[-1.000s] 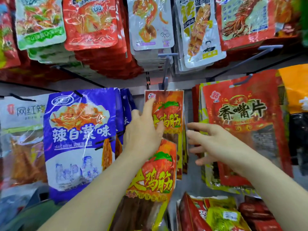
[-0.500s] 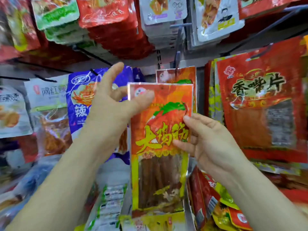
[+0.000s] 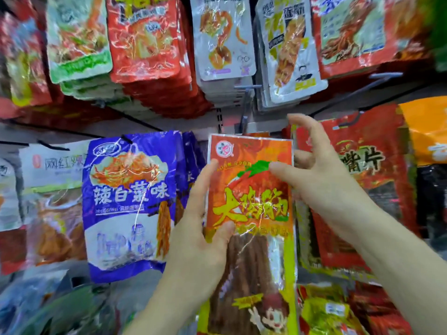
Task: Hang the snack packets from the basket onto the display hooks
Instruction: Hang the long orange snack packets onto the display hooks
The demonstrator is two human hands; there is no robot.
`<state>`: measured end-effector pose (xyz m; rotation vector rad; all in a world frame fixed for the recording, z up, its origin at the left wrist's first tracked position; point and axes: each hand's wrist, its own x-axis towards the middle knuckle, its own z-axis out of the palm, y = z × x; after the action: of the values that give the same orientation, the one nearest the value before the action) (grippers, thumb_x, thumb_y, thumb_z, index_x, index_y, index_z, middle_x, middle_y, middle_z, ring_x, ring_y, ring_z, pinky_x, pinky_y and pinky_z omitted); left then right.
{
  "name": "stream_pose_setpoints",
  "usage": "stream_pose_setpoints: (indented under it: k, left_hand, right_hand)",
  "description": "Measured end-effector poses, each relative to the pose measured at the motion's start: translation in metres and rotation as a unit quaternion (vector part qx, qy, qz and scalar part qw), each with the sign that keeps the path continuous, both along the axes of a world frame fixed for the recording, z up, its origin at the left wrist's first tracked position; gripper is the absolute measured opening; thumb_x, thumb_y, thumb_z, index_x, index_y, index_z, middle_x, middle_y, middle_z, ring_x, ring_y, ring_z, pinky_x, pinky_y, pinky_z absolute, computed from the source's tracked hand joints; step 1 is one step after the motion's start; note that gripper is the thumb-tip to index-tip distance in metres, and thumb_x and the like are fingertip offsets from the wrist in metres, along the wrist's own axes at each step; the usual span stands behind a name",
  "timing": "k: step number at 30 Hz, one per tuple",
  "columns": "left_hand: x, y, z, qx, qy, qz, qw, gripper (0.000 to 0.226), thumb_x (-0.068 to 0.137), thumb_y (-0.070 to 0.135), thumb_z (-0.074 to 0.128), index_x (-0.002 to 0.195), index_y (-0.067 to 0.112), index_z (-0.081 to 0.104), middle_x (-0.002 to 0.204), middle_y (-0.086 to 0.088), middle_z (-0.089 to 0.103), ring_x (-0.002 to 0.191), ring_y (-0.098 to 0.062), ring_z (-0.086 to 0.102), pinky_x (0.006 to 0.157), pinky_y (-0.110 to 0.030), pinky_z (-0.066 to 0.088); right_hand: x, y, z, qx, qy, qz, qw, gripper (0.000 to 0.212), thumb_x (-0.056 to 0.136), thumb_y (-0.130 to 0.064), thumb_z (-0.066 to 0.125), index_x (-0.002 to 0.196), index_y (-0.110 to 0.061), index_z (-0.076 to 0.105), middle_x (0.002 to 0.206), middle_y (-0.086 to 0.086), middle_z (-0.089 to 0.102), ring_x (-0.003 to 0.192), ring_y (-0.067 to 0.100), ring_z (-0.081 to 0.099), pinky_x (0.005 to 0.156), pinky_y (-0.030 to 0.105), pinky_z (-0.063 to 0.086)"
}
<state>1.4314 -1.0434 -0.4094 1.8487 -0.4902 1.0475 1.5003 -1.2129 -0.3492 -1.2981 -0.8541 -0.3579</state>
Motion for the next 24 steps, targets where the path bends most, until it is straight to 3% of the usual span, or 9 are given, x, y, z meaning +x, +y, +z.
stream_pose_setpoints:
  k: [2, 5, 8, 10, 12, 15, 18, 21, 24]
  left_hand:
    - [0.005, -0.002, 0.007, 0.051, -0.016, 0.004, 0.999, 0.079, 0.081, 0.001, 0.053, 0.138, 0.054, 0.036, 0.143, 0.021, 0.046, 0.134, -0.005, 0.041, 0.113, -0.042, 0.033]
    - [0.01, -0.003, 0.019, 0.07, -0.016, -0.008, 0.997, 0.076, 0.084, -0.006, 0.051, 0.141, 0.043, 0.04, 0.142, 0.029, 0.043, 0.136, 0.004, 0.035, 0.114, -0.026, 0.03]
    - [0.013, 0.002, 0.029, 0.061, 0.001, -0.013, 0.998, 0.079, 0.086, -0.015, 0.051, 0.141, 0.039, 0.036, 0.137, 0.035, 0.044, 0.131, 0.009, 0.039, 0.105, -0.011, 0.034]
    - [0.016, 0.008, 0.035, 0.05, 0.017, -0.016, 0.998, 0.079, 0.085, -0.012, 0.053, 0.143, 0.037, 0.034, 0.137, 0.032, 0.047, 0.128, 0.008, 0.044, 0.103, -0.015, 0.038]
    - [0.018, 0.011, 0.039, 0.05, 0.032, -0.017, 0.998, 0.079, 0.084, -0.009, 0.055, 0.146, 0.036, 0.033, 0.139, 0.025, 0.048, 0.124, 0.003, 0.05, 0.102, -0.024, 0.043]
    - [0.019, 0.014, 0.046, 0.028, 0.056, -0.034, 0.997, 0.083, 0.08, -0.017, 0.058, 0.14, 0.038, 0.041, 0.129, 0.018, 0.059, 0.108, -0.008, 0.064, 0.091, -0.032, 0.054]
    - [0.022, 0.015, 0.054, 0.011, 0.072, -0.055, 0.996, 0.081, 0.074, -0.018, 0.064, 0.13, 0.039, 0.05, 0.117, 0.003, 0.066, 0.092, -0.02, 0.07, 0.076, -0.037, 0.058]
    - [0.024, 0.016, 0.061, -0.001, 0.073, -0.074, 0.995, 0.072, 0.077, -0.009, 0.071, 0.13, 0.037, 0.052, 0.122, 0.0, 0.063, 0.101, -0.02, 0.068, 0.076, -0.033, 0.058]
    - [0.023, 0.013, 0.063, -0.006, 0.073, -0.068, 0.995, 0.072, 0.08, -0.006, 0.071, 0.133, 0.038, 0.05, 0.122, 0.006, 0.064, 0.101, -0.017, 0.068, 0.079, -0.035, 0.059]
  right_hand:
    - [0.005, 0.005, 0.01, 0.0, -0.06, -0.024, 0.998, 0.049, 0.085, 0.01, 0.06, 0.112, -0.03, 0.057, 0.081, 0.01, 0.072, 0.066, 0.016, 0.059, 0.064, 0.031, 0.05]
    - [0.012, 0.009, 0.024, 0.007, -0.098, -0.045, 0.994, 0.035, 0.085, 0.008, 0.061, 0.097, -0.024, 0.07, 0.083, -0.006, 0.072, 0.072, 0.009, 0.062, 0.071, 0.028, 0.052]
    - [0.018, 0.017, 0.033, 0.016, -0.077, -0.016, 0.997, 0.033, 0.083, 0.004, 0.067, 0.103, -0.022, 0.072, 0.099, 0.006, 0.074, 0.082, 0.013, 0.065, 0.079, 0.032, 0.055]
    - [0.023, 0.022, 0.038, 0.011, -0.072, -0.016, 0.997, 0.038, 0.081, 0.004, 0.069, 0.107, -0.023, 0.07, 0.102, 0.006, 0.073, 0.085, 0.013, 0.065, 0.084, 0.034, 0.056]
    - [0.025, 0.025, 0.042, 0.009, -0.058, -0.005, 0.998, 0.043, 0.08, 0.006, 0.069, 0.111, -0.023, 0.068, 0.096, 0.003, 0.073, 0.08, 0.011, 0.066, 0.079, 0.031, 0.057]
    - [0.027, 0.025, 0.045, 0.012, -0.037, -0.001, 0.999, 0.043, 0.08, 0.008, 0.069, 0.111, -0.022, 0.069, 0.086, 0.002, 0.072, 0.069, 0.009, 0.064, 0.07, 0.026, 0.057]
    - [0.03, 0.025, 0.043, 0.027, -0.001, 0.013, 1.0, 0.04, 0.079, 0.008, 0.068, 0.106, -0.021, 0.071, 0.084, 0.005, 0.072, 0.07, 0.012, 0.065, 0.074, 0.029, 0.058]
    - [0.032, 0.024, 0.043, 0.03, 0.025, 0.018, 0.999, 0.037, 0.079, 0.008, 0.068, 0.104, -0.019, 0.072, 0.086, 0.006, 0.073, 0.073, 0.015, 0.066, 0.078, 0.034, 0.059]
    - [0.033, 0.025, 0.046, 0.031, 0.043, 0.011, 0.999, 0.026, 0.081, 0.0, 0.071, 0.102, -0.015, 0.073, 0.084, 0.005, 0.075, 0.072, 0.014, 0.068, 0.074, 0.03, 0.059]
